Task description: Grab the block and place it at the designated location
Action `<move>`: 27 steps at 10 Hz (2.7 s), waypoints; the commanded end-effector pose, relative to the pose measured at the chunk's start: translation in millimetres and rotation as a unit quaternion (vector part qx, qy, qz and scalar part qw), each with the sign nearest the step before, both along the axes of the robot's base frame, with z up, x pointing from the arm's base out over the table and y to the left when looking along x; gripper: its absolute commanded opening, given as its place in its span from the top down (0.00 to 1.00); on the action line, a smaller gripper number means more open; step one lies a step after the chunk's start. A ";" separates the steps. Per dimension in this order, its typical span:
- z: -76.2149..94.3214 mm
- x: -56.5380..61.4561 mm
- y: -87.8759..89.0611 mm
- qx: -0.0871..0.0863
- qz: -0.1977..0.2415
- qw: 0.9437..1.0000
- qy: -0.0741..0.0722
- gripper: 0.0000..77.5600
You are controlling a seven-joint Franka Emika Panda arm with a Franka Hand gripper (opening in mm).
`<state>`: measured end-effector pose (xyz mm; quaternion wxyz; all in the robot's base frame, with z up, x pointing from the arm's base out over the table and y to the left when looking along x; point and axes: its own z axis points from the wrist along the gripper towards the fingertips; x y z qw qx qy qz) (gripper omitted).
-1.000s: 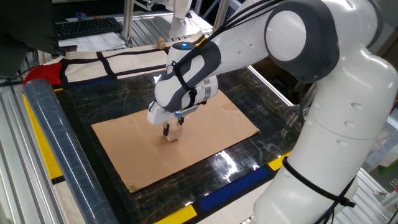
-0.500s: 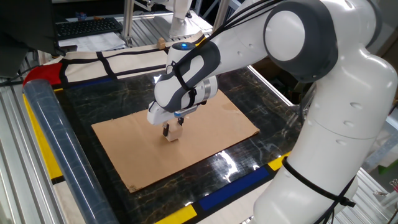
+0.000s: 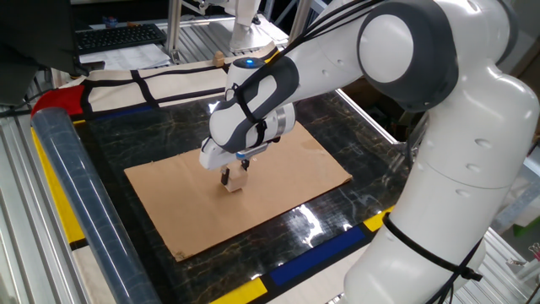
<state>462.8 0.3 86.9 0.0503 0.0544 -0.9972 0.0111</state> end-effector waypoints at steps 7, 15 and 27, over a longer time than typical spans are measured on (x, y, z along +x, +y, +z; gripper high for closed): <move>0.8 1.2 0.0 0.002 -0.004 1.000 -0.002 0.00; 33.1 1.6 2.1 0.005 -0.017 1.000 -0.016 0.00; 168.9 -29.2 -71.2 0.004 -0.014 1.000 -0.022 0.00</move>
